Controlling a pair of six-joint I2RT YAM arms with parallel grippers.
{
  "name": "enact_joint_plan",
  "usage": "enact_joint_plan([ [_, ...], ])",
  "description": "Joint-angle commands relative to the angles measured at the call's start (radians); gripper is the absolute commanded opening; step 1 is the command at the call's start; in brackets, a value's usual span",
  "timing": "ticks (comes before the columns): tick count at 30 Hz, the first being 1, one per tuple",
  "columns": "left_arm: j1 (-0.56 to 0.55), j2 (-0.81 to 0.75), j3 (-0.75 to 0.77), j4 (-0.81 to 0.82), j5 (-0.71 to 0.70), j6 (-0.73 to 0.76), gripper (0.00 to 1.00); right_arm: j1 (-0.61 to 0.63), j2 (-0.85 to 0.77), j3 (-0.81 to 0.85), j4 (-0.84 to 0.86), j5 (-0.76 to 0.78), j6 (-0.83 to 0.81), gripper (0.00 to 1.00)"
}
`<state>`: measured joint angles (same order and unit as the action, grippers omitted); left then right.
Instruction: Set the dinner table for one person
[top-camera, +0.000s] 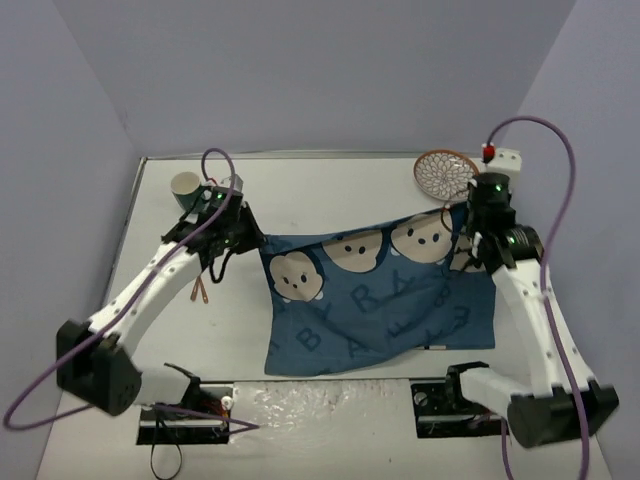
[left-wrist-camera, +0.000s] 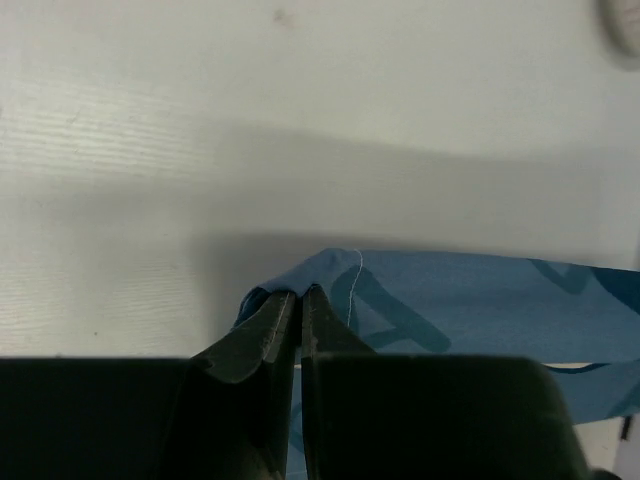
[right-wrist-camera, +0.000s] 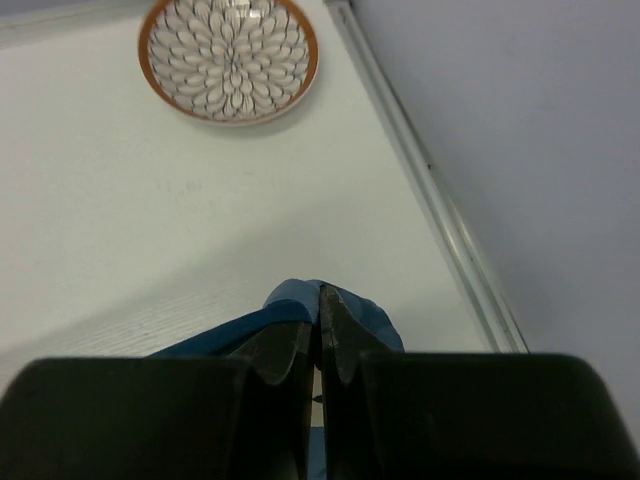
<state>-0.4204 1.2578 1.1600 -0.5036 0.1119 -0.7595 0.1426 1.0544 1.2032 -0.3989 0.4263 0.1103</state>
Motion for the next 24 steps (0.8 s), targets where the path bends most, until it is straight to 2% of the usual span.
enact_joint_plan([
  [1, 0.042, 0.152, 0.049, 0.181, -0.134, -0.055, 0.0, -0.083, 0.227, -0.038, 0.247, -0.072, 0.015, 0.0],
  [3, 0.058, 0.246, 0.093, 0.206, -0.162, -0.049, 0.0, -0.132, 0.358, -0.023, 0.302, -0.124, 0.01, 0.0],
  [7, 0.072, 0.462, 0.242, 0.209, -0.189, 0.015, 0.0, -0.138, 0.531, 0.042, 0.388, -0.161, -0.042, 0.0],
  [16, 0.105, 0.738, 0.544, 0.181, -0.191, 0.102, 0.02, -0.167, 0.805, 0.209, 0.477, -0.229, -0.1, 0.01],
  [18, 0.118, 0.759, 0.571, 0.171, -0.188, 0.108, 0.14, -0.168, 0.84, 0.227, 0.478, -0.223, -0.1, 0.08],
  [19, 0.126, 0.767, 0.586, 0.169, -0.188, 0.113, 0.24, -0.168, 0.854, 0.243, 0.478, -0.22, -0.098, 0.13],
  [21, 0.139, 0.775, 0.628, 0.168, -0.193, 0.129, 0.48, -0.167, 0.875, 0.292, 0.477, -0.219, -0.094, 0.31],
  [22, 0.147, 0.774, 0.645, 0.163, -0.198, 0.137, 0.55, -0.168, 0.88, 0.306, 0.475, -0.218, -0.089, 0.43],
  [24, 0.16, 0.76, 0.685, 0.15, -0.199, 0.156, 0.68, -0.169, 0.872, 0.34, 0.47, -0.222, -0.081, 0.59],
])
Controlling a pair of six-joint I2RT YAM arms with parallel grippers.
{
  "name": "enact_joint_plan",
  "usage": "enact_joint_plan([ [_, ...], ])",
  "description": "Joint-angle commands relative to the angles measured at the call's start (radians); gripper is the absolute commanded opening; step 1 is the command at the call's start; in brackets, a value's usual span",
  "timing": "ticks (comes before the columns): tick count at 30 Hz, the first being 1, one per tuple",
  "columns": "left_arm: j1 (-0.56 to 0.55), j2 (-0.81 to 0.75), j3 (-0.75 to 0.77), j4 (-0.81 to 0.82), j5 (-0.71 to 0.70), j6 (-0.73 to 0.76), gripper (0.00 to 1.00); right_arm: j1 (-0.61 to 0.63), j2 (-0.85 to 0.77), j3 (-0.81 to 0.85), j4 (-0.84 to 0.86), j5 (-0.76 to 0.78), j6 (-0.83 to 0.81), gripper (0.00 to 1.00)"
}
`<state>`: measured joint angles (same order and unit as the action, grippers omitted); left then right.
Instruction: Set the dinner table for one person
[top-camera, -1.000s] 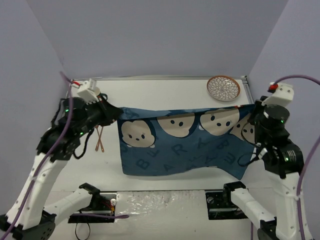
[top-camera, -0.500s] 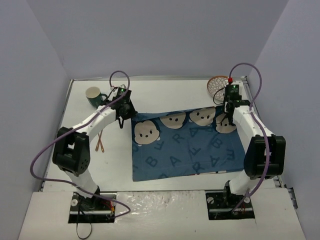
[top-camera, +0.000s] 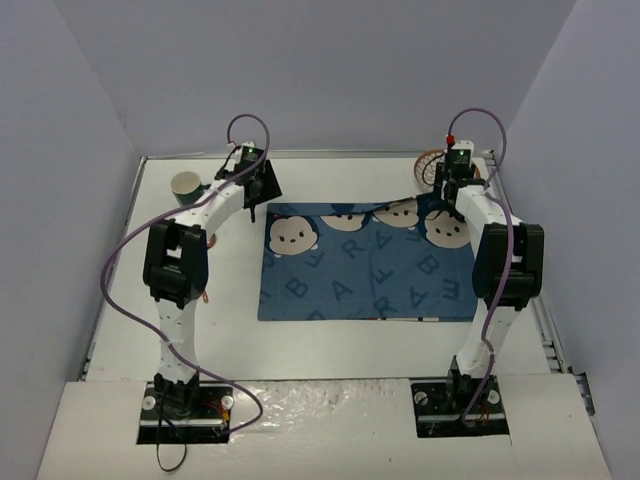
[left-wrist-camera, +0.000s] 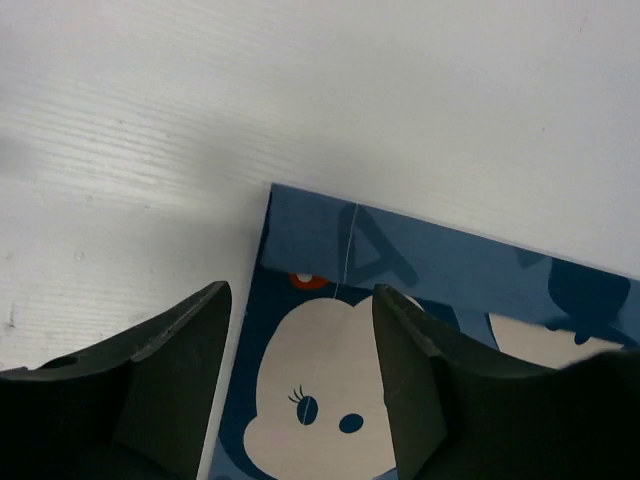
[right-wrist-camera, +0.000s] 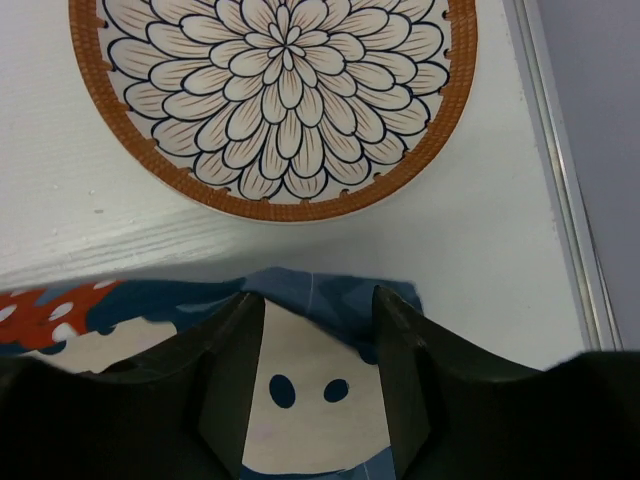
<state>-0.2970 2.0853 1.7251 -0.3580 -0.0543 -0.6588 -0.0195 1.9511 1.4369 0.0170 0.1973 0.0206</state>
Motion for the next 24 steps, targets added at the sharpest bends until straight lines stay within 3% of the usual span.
enact_joint_plan([
  [1, 0.041, -0.077, 0.142, -0.002, -0.033, 0.067, 0.76, -0.007, -0.032, 0.123, 0.051, 0.004, 0.013, 0.66],
  [3, 0.042, -0.117, 0.185, -0.012, -0.033, 0.101, 0.91, -0.007, -0.073, 0.144, 0.043, -0.009, 0.03, 0.76],
  [5, 0.035, -0.172, 0.194, -0.018, -0.022, 0.133, 0.96, -0.007, -0.134, 0.133, 0.037, -0.019, 0.046, 0.81],
  [10, -0.05, -0.339, 0.099, -0.061, -0.014, 0.213, 0.97, -0.005, -0.317, -0.015, 0.031, -0.037, 0.126, 0.87],
  [15, -0.193, -0.477, -0.192, -0.036, -0.046, 0.177, 0.97, 0.012, -0.498, -0.299, 0.044, -0.152, 0.29, 0.9],
  [18, -0.244, -0.484, -0.334, 0.006, -0.048, 0.129, 0.97, 0.013, -0.572, -0.479, 0.101, -0.205, 0.36, 0.93],
  [24, -0.295, -0.382, -0.404, 0.06, -0.033, 0.104, 0.97, 0.013, -0.574, -0.697, 0.193, -0.277, 0.381, 0.99],
])
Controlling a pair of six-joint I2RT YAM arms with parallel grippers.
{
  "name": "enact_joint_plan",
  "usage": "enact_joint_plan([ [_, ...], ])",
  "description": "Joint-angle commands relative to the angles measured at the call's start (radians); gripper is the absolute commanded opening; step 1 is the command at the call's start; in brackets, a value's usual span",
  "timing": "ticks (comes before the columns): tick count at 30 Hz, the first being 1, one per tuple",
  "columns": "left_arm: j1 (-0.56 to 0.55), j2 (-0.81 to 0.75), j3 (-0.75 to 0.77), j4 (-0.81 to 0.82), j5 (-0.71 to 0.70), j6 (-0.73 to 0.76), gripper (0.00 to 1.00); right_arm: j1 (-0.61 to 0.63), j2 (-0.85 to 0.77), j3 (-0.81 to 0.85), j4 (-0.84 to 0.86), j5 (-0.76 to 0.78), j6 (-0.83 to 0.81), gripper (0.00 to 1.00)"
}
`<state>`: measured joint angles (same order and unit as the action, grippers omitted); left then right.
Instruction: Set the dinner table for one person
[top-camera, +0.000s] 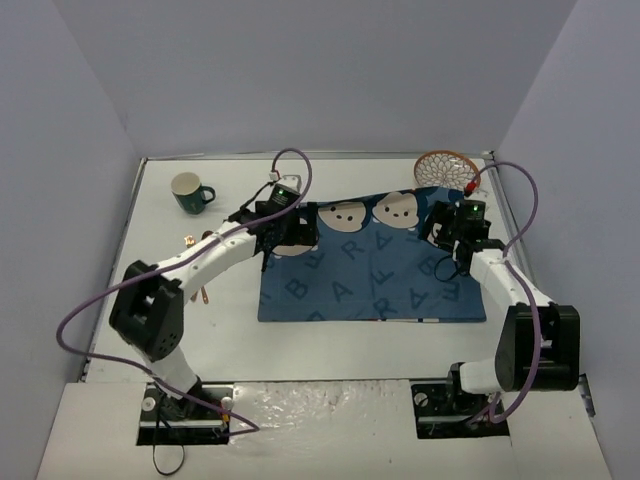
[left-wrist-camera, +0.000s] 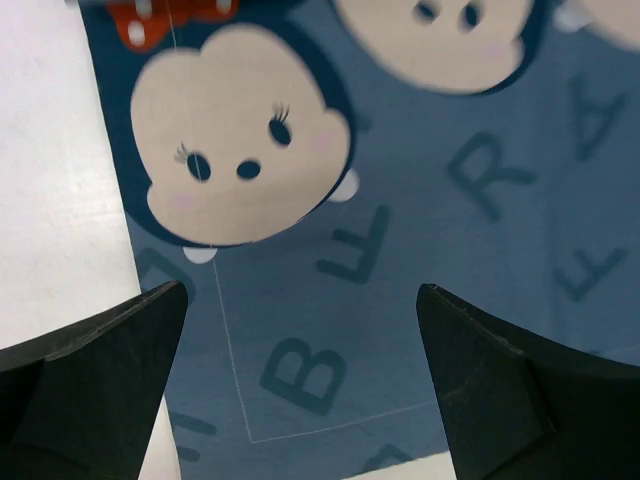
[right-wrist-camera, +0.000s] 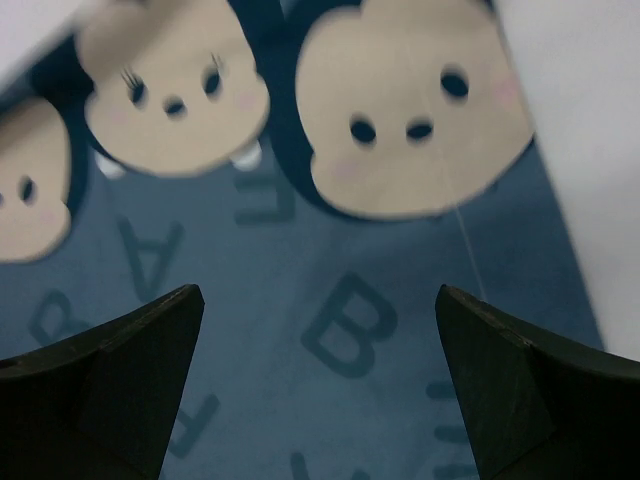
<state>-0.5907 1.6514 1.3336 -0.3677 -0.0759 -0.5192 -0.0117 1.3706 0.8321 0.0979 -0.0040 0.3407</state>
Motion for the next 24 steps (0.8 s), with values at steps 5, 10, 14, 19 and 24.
enact_joint_plan([
  [5, -0.003, 0.145, -0.051, 0.078, 0.021, -0.062, 0.97, 0.006, 0.051, -0.174, 0.173, -0.111, 0.095, 0.99],
  [10, -0.003, 0.155, -0.139, 0.081, 0.064, -0.126, 0.94, 0.002, 0.059, -0.222, 0.162, -0.148, 0.142, 0.99],
  [14, -0.006, 0.14, -0.254, 0.017, 0.076, -0.184, 0.91, -0.031, 0.014, -0.291, 0.091, -0.167, 0.26, 0.99],
  [19, -0.006, 0.038, -0.383, -0.058, 0.11, -0.209, 0.91, -0.052, -0.18, -0.384, 0.001, -0.19, 0.421, 0.98],
  [24, -0.009, -0.072, -0.471, -0.085, 0.122, -0.223, 0.91, -0.058, -0.377, -0.418, -0.114, -0.147, 0.49, 0.97],
])
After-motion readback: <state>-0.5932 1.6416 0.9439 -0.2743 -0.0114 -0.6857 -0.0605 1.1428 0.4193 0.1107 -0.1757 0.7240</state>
